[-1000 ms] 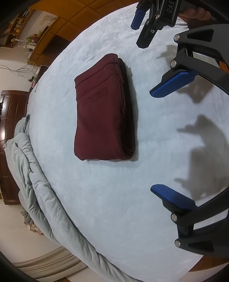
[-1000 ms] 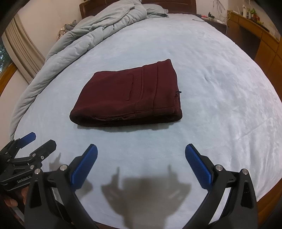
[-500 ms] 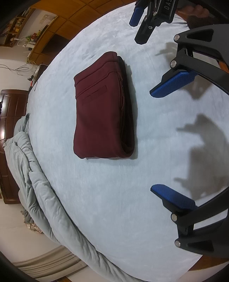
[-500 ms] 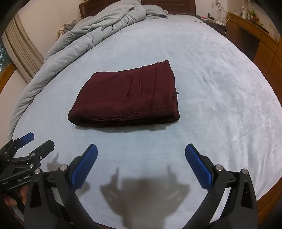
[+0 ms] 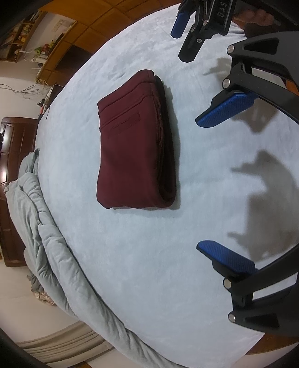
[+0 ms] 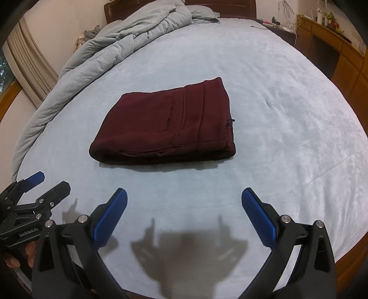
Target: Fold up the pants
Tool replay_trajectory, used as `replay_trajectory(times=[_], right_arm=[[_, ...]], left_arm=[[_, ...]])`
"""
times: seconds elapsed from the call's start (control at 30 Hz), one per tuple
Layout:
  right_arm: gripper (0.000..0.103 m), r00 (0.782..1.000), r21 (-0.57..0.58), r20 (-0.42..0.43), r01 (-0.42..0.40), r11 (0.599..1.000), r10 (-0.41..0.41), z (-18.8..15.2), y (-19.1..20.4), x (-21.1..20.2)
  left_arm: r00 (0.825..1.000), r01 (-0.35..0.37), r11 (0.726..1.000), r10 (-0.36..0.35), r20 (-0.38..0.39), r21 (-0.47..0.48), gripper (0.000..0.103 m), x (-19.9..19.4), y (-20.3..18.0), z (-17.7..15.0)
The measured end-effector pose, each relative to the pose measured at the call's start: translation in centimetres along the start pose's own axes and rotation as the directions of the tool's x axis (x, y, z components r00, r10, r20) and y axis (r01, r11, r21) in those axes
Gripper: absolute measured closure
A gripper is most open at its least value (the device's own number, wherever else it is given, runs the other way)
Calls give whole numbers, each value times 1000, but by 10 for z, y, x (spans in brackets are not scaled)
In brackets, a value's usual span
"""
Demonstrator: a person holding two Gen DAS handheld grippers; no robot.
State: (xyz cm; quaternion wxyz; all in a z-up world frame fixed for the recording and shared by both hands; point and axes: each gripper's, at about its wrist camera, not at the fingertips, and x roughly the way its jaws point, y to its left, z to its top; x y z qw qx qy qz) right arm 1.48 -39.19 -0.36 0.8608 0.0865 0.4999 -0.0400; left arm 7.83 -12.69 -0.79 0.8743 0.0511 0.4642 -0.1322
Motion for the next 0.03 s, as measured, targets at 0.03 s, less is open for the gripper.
replay_trajectory(times=[0.03], right_arm=[[4, 1000, 2, -1, -2, 1000, 2, 0, -1, 0]], left_arm=[[1000, -5, 1000, 5, 3, 2, 4, -1, 0, 0]])
